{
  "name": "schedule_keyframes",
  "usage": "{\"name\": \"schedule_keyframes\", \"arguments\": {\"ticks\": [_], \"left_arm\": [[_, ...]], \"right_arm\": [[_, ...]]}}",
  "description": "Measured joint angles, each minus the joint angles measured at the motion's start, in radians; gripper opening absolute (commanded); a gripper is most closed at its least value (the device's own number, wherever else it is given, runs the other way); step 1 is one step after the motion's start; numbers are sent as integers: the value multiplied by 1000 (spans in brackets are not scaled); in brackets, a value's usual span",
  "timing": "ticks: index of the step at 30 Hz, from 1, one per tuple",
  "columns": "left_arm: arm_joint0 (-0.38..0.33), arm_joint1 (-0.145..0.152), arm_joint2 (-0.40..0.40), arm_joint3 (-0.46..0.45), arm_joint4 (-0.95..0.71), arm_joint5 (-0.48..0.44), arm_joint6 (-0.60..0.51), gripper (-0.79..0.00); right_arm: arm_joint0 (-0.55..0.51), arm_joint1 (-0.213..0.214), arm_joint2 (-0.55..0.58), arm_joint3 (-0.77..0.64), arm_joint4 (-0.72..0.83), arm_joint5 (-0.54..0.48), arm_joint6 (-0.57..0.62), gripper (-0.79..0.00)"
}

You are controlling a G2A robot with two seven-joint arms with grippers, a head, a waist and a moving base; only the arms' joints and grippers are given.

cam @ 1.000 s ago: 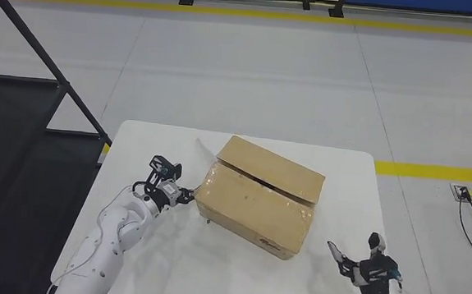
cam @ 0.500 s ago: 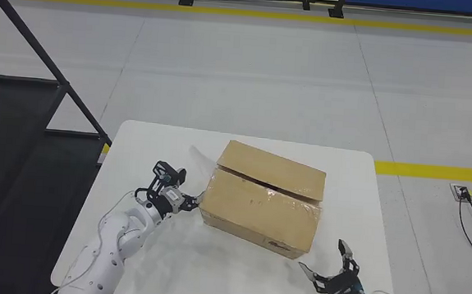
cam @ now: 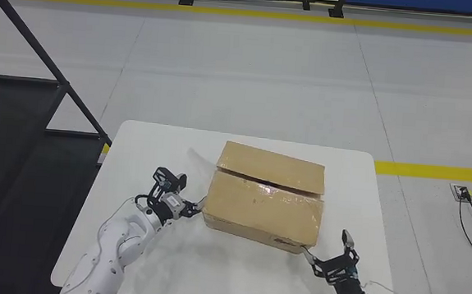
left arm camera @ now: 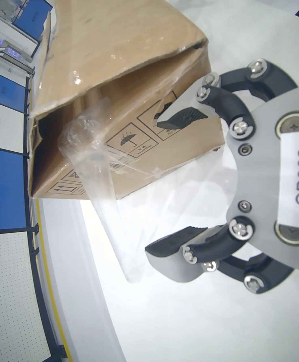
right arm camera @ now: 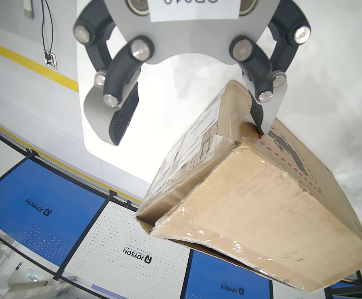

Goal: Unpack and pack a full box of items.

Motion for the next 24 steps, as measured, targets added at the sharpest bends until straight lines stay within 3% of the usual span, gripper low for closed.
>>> {"name": "schedule_keyframes", "arguments": {"ticks": [14,19,24], "left_arm": [[16,0,10,-20,-20,-3,-6,0],[12,1,-21,9,-31,94,-8,0],[-48,-4,-13,75,20,189,-17,0]], "right_arm": [[45,-11,-22,27,32,38,-6,0],[1,-2,24,8,57,-48,-87,0],[-47,5,80,-18,111,-106,-149,0]]}}
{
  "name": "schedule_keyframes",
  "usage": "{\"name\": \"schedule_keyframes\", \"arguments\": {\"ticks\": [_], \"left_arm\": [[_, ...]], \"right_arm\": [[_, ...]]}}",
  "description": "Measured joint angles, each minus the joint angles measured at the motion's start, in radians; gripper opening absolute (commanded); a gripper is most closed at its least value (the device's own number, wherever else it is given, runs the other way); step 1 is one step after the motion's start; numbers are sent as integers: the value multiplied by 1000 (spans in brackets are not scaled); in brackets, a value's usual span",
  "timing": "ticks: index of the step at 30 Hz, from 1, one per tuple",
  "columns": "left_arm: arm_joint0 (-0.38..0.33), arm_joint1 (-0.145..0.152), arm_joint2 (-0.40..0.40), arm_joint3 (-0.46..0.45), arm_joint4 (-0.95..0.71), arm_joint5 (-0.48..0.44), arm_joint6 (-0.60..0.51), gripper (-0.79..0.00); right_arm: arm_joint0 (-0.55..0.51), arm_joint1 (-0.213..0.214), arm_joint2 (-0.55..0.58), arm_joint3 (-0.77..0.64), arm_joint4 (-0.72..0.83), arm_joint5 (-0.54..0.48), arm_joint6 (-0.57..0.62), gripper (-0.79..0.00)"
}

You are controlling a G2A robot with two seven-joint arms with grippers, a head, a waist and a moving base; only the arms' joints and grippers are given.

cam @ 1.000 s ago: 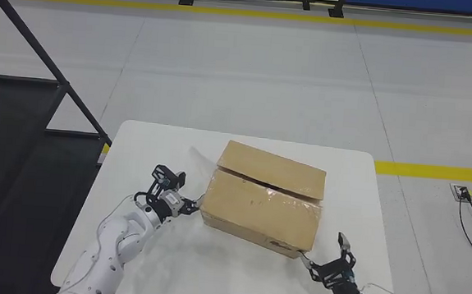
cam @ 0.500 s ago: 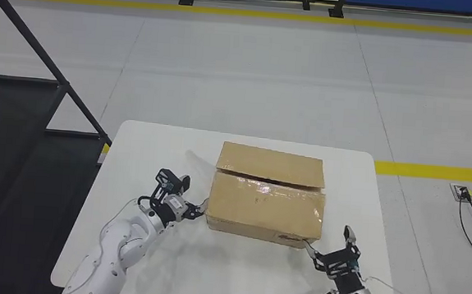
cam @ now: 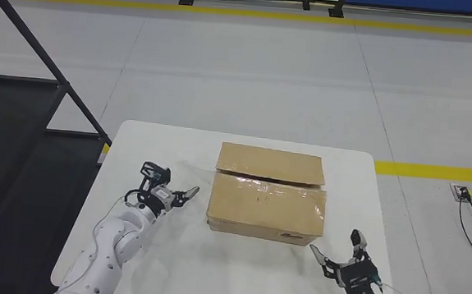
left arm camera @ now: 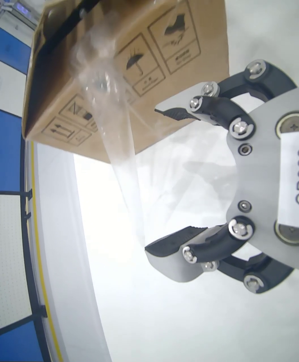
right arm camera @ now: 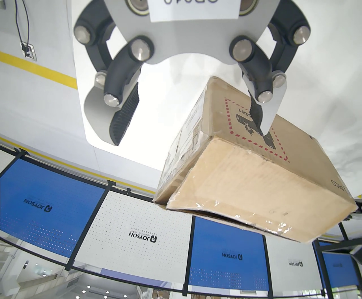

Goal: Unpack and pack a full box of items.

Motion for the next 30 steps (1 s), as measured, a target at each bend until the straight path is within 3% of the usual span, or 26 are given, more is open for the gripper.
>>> {"name": "schedule_keyframes", "arguments": {"ticks": [6,9,13,26,30], "left_arm": [[-75,-12,59,92,91,10,28,0],[-91,-13,73,121,113,-17,36,0],[-112,-21,95,155,132,14,49,0],[-253,-114,245,354,71,207,148,0],[-273,-130,261,402,66,237,198,0]], "right_arm": [[-39,3,33,-21,18,-3,-24,0],[-50,2,38,-25,24,8,-24,0],[-54,1,41,-25,26,13,-15,0],[-67,1,52,-57,12,26,7,0],[-71,1,54,-63,9,28,9,0]]}}
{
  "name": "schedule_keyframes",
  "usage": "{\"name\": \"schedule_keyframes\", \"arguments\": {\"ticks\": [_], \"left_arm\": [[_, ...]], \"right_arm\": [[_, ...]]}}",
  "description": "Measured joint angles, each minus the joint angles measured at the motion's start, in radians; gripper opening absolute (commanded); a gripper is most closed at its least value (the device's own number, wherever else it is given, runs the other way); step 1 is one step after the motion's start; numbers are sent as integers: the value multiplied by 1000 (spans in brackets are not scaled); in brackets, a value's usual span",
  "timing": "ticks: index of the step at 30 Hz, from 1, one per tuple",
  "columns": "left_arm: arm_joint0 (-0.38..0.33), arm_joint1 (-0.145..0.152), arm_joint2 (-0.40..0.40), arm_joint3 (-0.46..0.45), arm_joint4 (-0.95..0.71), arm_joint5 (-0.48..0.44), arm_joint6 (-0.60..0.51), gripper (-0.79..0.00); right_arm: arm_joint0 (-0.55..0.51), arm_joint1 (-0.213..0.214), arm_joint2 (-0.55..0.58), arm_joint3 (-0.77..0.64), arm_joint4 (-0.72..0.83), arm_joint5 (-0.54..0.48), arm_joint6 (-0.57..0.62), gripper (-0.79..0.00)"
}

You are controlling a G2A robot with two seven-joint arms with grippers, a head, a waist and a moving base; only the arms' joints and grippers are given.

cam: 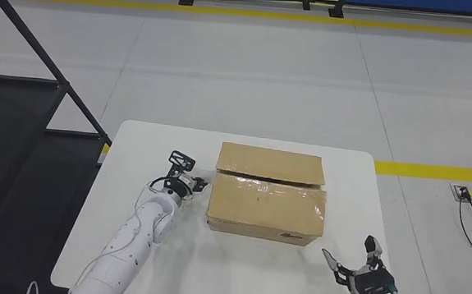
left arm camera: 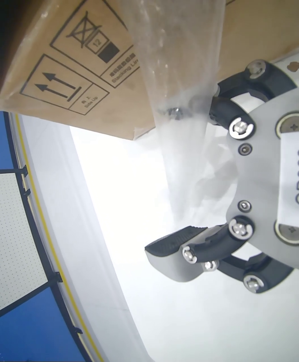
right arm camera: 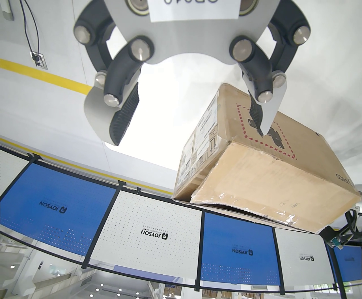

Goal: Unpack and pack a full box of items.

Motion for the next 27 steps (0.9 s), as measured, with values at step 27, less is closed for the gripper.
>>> {"name": "schedule_keyframes", "arguments": {"ticks": [27], "left_arm": [[206,67,-194,-235,40,51,78,0]], "right_arm": [[53,-3,-26,34,-14,-37,14,0]]}}
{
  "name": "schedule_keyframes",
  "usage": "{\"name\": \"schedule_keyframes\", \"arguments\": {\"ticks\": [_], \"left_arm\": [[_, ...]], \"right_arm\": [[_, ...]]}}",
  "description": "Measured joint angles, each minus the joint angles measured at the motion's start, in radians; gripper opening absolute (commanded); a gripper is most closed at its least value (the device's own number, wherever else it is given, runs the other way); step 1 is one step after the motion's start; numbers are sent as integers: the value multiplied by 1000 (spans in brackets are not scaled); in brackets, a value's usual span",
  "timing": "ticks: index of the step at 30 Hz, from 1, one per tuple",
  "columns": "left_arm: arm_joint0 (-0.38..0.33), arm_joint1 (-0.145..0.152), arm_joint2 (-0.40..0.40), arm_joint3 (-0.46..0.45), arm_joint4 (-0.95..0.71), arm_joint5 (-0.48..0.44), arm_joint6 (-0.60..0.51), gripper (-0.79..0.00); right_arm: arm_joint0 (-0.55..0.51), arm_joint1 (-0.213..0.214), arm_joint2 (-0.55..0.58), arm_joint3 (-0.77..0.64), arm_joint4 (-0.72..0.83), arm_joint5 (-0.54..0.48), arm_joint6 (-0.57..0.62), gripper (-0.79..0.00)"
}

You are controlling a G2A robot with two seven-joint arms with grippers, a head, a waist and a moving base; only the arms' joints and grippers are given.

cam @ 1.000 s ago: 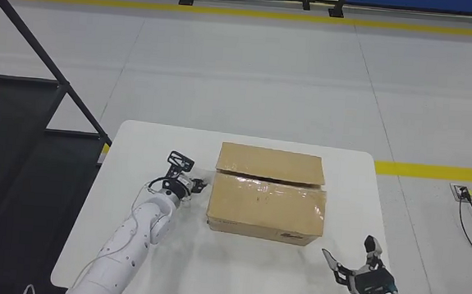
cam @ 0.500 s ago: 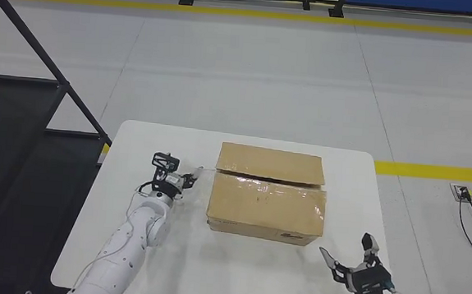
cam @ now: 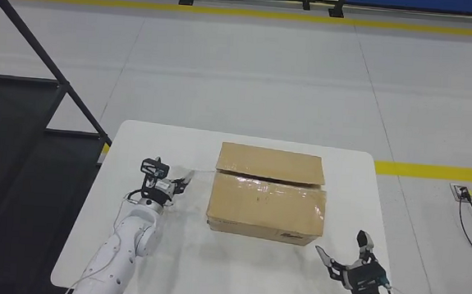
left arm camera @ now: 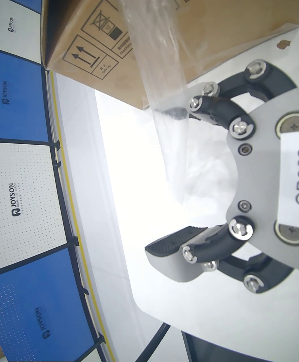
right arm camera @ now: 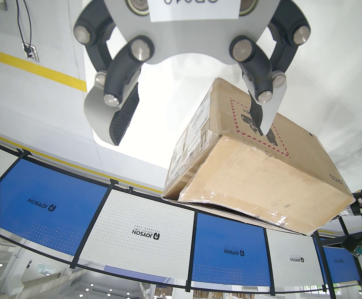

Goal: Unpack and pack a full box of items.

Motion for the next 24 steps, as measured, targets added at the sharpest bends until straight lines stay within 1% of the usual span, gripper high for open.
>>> {"name": "schedule_keyframes", "arguments": {"ticks": [6,9,19,24], "left_arm": [[58,14,-46,-77,11,16,-51,0],[72,18,-65,-90,14,27,-73,0],[75,21,-117,-65,-57,20,-122,0],[70,21,-132,-40,-67,45,-143,0]], "right_arm": [[5,0,-1,8,2,-2,-1,0],[9,-1,-3,10,1,-3,-1,0],[18,-1,-10,4,-13,-6,9,0],[23,-1,-14,-1,-21,-8,19,0]]}}
